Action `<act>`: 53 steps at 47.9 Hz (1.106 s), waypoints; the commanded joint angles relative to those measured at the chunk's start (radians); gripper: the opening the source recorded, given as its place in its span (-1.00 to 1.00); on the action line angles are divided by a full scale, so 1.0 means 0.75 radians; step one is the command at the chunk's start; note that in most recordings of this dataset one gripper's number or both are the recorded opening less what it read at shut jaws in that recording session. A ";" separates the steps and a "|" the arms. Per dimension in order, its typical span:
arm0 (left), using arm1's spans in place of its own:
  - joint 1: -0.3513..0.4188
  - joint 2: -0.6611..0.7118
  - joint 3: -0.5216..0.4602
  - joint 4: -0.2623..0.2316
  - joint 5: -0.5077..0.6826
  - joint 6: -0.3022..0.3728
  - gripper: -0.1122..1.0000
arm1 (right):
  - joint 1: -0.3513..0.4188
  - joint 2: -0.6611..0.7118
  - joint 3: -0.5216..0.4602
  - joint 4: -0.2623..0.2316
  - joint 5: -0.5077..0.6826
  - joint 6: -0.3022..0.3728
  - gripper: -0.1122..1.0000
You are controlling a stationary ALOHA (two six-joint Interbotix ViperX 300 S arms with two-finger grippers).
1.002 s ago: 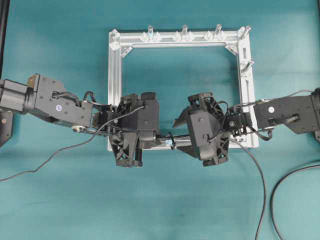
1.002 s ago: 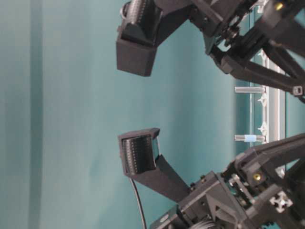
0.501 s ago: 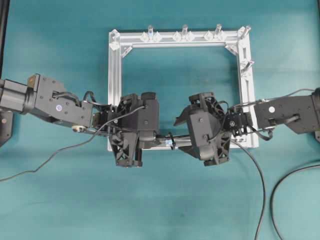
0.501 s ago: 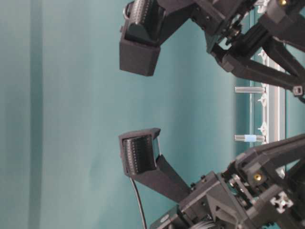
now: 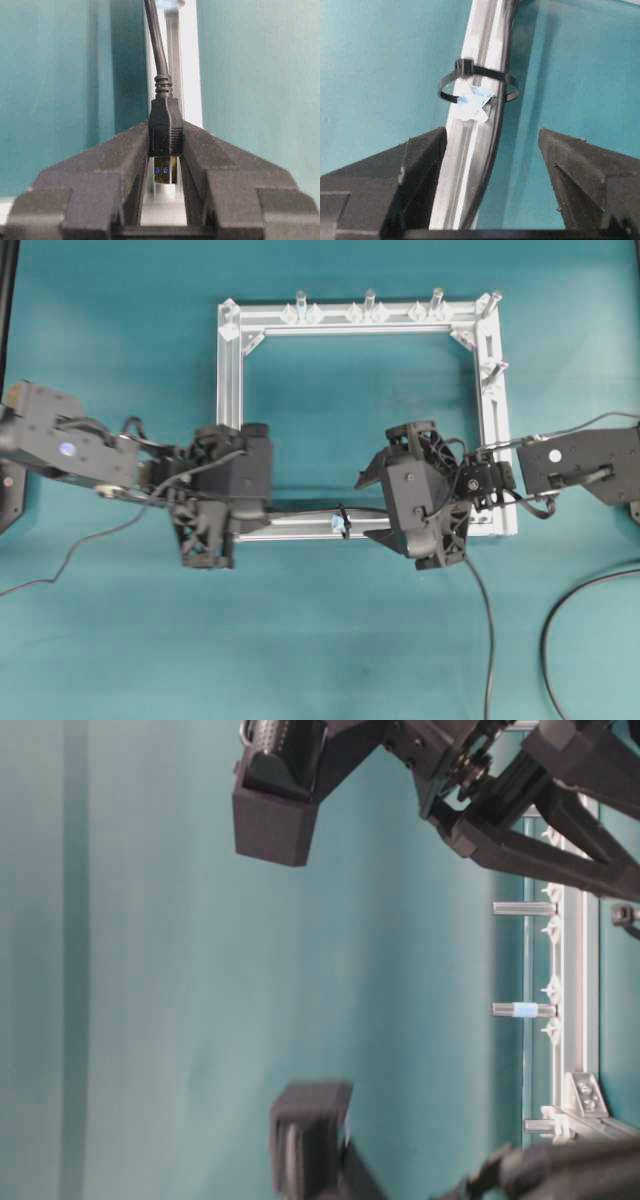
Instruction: Insert the wire through the string loop located in the center.
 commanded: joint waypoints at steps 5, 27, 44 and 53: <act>0.000 -0.137 0.074 -0.002 0.033 -0.012 -0.46 | 0.002 -0.035 -0.010 0.004 -0.004 0.002 0.56; 0.000 -0.247 0.172 -0.002 0.106 -0.045 -0.46 | 0.002 -0.035 -0.010 0.004 -0.004 0.002 0.56; -0.063 -0.331 0.245 -0.002 0.151 -0.112 -0.46 | 0.002 -0.037 -0.010 0.004 -0.002 0.002 0.56; -0.088 -0.356 0.260 -0.004 0.194 -0.160 -0.46 | 0.002 -0.035 -0.010 0.004 -0.004 0.002 0.56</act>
